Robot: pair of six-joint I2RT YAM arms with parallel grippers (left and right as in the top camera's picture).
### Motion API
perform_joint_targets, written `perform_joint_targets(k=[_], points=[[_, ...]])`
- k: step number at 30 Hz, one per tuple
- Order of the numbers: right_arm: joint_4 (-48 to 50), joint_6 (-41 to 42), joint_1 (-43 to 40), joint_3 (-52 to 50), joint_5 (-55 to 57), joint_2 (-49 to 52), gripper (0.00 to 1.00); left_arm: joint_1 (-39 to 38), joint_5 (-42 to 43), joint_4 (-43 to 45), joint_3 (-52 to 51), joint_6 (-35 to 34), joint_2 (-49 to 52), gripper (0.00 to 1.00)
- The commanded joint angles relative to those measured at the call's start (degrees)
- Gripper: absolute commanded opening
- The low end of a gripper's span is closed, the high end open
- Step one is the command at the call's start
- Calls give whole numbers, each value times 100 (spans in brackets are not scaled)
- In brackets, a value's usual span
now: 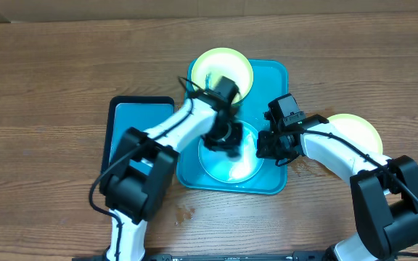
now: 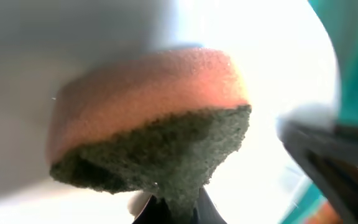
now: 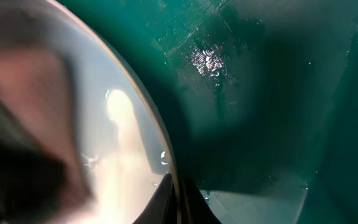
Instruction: Clean dirty plates on tray and stack at the side
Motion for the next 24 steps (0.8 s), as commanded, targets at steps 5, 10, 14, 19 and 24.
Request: perform_joint_targets(k=[5, 10, 14, 19, 24], points=[[-72, -9, -15, 2, 190, 98, 4, -415, 24, -422, -63, -201, 111, 4], [-72, -9, -15, 2, 190, 98, 4, -151, -975, -999, -61, -227, 76, 4], [-37, -9, -15, 2, 190, 98, 4, 61, -2347, -1331, -59, -369, -37, 4], [-28, -52, -15, 2, 221, 98, 4, 116, -4118, -1307, 0, -367, -136, 4], [-37, -140, -15, 2, 275, 98, 4, 114, -3818, -1445, 313, -374, -214, 4]])
